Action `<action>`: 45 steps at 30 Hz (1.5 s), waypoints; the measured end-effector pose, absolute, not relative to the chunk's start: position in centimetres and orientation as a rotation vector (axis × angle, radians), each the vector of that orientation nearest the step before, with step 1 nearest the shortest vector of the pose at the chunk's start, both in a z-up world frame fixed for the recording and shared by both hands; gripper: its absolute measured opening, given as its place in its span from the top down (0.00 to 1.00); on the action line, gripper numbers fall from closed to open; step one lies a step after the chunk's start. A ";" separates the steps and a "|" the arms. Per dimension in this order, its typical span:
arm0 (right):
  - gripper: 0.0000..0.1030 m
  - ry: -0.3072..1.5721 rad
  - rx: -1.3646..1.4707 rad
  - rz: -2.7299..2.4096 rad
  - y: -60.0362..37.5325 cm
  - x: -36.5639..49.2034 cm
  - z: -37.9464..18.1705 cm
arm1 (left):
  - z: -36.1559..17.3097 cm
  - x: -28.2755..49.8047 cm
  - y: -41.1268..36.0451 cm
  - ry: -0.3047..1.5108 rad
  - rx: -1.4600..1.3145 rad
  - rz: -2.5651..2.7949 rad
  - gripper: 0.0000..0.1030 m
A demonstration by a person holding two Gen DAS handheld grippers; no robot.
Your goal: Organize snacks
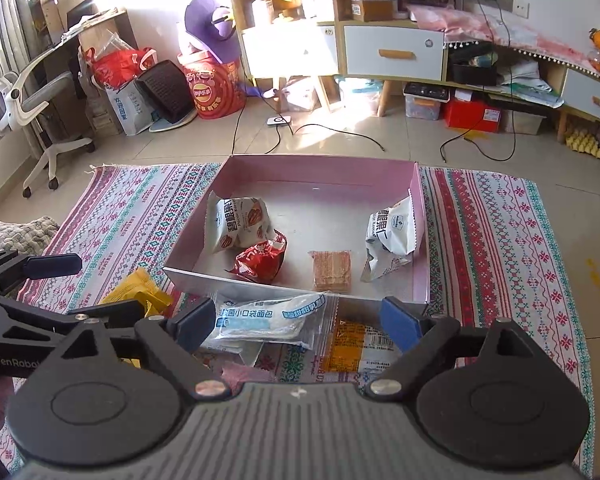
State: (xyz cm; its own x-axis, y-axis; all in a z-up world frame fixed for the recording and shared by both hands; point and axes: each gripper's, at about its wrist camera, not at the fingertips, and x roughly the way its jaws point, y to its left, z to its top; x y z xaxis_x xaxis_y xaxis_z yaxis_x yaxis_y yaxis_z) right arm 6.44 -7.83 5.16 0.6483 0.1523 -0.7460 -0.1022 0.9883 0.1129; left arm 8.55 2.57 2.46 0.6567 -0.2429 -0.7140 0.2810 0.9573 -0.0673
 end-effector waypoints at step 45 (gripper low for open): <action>0.06 0.976 -0.011 0.173 -9.7 -0.8 0.5 | -1.8 2.0 3.1 0.753 0.207 -0.425 0.00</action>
